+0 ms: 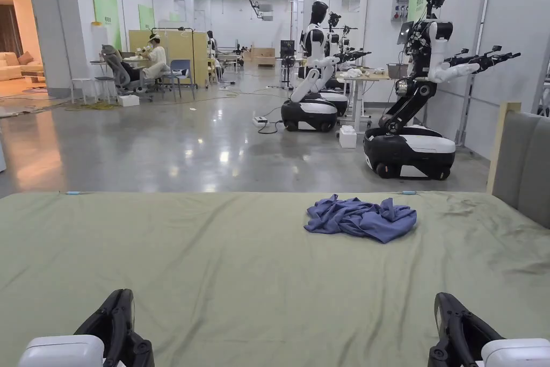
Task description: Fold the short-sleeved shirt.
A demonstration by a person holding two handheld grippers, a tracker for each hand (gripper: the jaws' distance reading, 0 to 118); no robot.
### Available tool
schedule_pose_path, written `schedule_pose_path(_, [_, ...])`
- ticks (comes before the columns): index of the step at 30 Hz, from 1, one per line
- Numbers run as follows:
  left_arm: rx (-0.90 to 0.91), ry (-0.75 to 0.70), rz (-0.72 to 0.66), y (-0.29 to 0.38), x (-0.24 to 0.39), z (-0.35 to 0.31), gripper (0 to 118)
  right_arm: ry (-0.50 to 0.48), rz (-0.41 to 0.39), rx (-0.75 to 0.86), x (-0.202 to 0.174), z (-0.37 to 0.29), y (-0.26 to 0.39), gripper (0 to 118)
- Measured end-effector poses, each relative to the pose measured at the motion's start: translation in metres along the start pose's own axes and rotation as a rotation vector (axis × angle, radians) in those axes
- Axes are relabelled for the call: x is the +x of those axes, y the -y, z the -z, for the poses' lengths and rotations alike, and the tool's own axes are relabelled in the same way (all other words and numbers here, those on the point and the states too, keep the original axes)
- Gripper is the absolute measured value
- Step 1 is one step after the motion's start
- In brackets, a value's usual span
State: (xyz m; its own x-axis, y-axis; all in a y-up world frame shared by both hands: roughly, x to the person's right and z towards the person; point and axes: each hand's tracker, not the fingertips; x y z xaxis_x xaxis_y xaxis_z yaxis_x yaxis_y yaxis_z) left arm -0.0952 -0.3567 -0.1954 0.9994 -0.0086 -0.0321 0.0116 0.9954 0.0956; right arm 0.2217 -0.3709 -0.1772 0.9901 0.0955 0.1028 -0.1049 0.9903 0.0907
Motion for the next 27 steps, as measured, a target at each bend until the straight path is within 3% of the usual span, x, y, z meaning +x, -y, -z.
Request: schedule_pose_path(27, [-0.004,-0.002,0.003,0.0017,-0.0033,-0.0001,3,-0.024,0.003,0.008,-0.0056,-0.0042,-0.0037,3])
